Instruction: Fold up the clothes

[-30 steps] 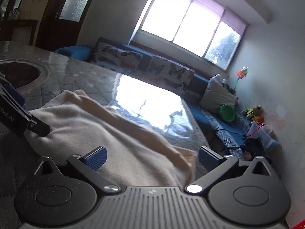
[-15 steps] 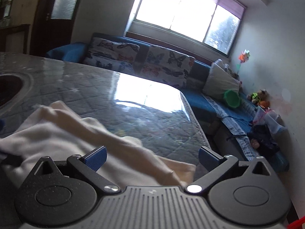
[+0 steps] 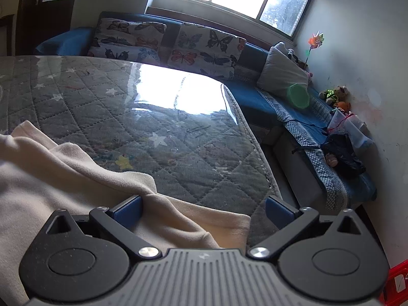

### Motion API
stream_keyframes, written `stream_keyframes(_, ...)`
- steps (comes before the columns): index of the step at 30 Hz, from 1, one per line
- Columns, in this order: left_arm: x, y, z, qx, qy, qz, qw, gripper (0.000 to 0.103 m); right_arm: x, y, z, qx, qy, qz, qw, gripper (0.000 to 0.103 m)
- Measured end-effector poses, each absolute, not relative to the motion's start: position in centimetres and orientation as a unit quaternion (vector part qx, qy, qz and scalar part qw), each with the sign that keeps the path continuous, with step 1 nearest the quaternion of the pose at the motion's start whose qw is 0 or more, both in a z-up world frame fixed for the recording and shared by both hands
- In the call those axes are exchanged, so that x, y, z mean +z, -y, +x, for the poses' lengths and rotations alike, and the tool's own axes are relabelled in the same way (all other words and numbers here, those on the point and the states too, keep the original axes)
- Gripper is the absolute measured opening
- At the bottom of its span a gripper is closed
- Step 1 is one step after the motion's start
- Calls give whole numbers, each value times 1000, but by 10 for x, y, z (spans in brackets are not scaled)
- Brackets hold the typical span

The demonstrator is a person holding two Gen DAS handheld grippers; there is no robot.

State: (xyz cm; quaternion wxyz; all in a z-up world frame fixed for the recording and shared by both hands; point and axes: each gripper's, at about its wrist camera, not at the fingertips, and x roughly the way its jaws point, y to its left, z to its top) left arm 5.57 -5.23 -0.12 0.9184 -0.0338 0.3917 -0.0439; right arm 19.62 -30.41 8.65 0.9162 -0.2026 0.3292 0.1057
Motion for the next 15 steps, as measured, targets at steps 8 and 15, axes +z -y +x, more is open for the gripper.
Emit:
stream_keyframes(8,-1,54,56,-43,-391,-34,919,103,102,282,190,151,-312,-217,913,103)
stream_keyframes(15,-1,53,55,-44,-390,-33,919,103,89,264,204,151,-326,-220,907,103)
